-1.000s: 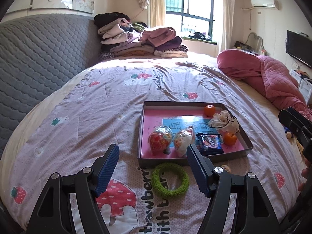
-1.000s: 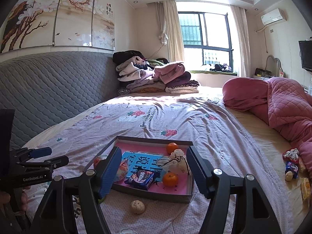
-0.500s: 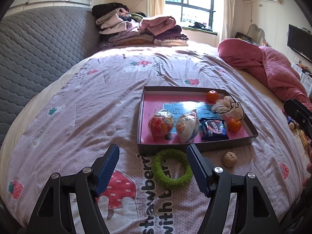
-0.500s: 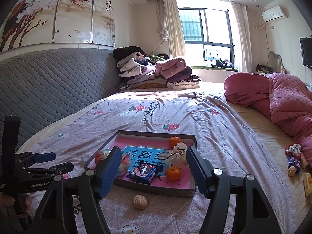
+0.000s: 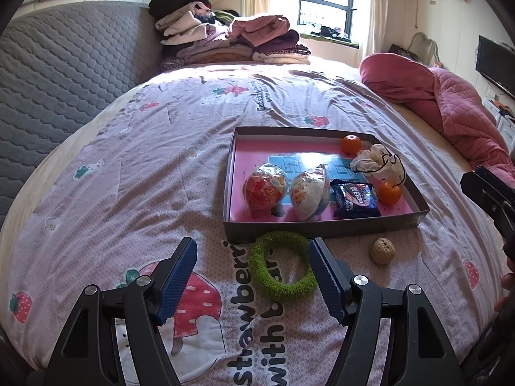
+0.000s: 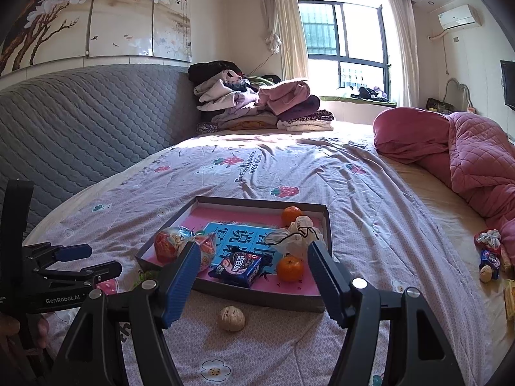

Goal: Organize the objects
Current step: 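Move the left tool over the green fuzzy ring while the right tool approaches the walnut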

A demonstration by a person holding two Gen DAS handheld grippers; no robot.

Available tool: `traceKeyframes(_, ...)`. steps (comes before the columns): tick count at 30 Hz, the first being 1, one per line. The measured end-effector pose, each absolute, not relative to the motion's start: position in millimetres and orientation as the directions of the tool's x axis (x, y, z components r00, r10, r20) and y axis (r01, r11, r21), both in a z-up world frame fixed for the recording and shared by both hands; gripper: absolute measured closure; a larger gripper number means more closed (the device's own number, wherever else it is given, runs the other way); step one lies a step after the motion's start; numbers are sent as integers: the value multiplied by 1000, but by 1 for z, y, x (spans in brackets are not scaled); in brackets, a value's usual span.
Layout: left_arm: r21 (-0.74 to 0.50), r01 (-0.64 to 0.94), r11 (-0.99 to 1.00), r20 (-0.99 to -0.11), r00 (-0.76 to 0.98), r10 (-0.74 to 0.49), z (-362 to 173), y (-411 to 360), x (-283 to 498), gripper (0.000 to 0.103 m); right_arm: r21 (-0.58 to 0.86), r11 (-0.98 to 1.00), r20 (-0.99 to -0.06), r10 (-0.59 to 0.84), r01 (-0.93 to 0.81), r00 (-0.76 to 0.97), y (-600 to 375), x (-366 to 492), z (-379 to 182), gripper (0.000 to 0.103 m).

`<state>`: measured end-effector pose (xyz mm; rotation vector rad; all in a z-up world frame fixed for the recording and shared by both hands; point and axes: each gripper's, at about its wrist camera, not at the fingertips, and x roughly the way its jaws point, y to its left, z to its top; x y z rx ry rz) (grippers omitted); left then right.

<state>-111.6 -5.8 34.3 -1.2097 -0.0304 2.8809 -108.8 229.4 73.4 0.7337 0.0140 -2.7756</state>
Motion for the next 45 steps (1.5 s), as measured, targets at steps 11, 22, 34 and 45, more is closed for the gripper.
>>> traceKeyframes(11,-29,-11,-1000,-752,-659,29,19,-8,-118,30,50,-962,-550,-251,268,-796,219,-113,51,35)
traceKeyframes(22,-38,-7,-999,-783,-621,34,4,-12,-123,30,69,-962,-618,-249,264,-745,212,-121,21,35)
traceKeyframes(34,-34,1,-999,-809,-588,27,-10,-15,-129,30,70,-964,-657,-239,257,-715,210,-128,5,35)
traceKeyframes(45,-48,7,-999,-809,-586,35,-18,-19,-135,30,54,-966,-689,-219,253,-691,207,-132,-10,35)
